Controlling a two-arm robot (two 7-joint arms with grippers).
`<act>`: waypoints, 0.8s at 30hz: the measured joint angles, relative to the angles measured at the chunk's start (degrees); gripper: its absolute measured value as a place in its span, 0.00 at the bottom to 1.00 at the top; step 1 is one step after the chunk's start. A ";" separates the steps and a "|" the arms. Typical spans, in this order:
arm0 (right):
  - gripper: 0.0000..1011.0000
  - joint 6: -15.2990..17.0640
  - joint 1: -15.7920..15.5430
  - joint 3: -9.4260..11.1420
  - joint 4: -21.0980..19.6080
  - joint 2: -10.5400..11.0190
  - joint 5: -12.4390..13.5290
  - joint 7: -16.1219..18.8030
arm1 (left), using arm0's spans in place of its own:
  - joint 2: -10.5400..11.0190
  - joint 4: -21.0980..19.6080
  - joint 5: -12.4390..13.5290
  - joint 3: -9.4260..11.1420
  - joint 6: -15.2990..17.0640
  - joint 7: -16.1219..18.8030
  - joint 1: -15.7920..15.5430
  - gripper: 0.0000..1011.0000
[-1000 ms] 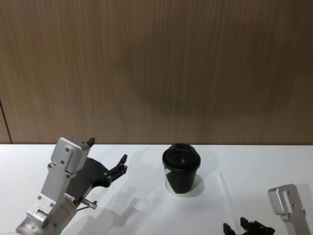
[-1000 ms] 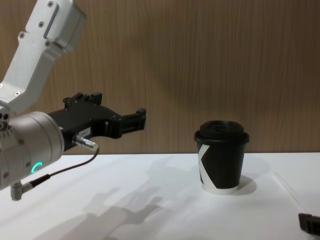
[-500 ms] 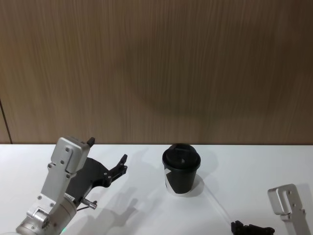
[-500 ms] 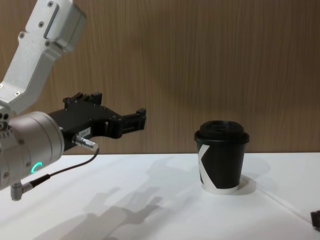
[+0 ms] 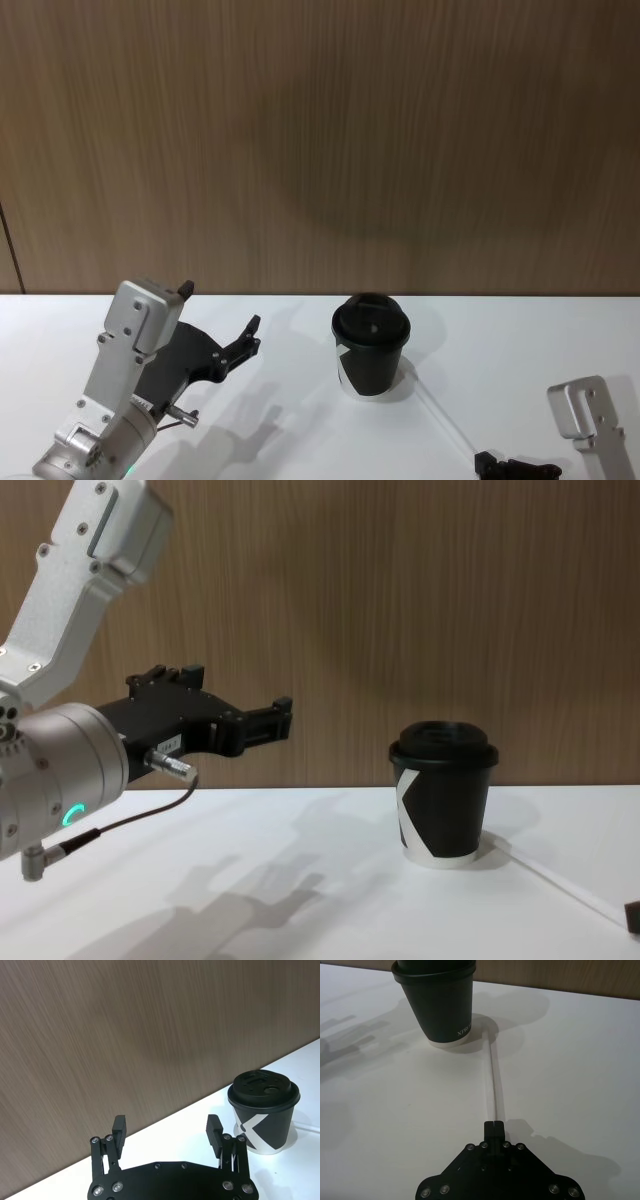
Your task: Pick up the straw with one hand, pass it to the other hand, and insert it into the cup.
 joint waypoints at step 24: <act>0.00 -6.93 -0.81 0.93 -0.29 -0.11 -4.65 -3.61 | 0.00 0.00 0.00 0.00 0.00 0.00 0.00 0.99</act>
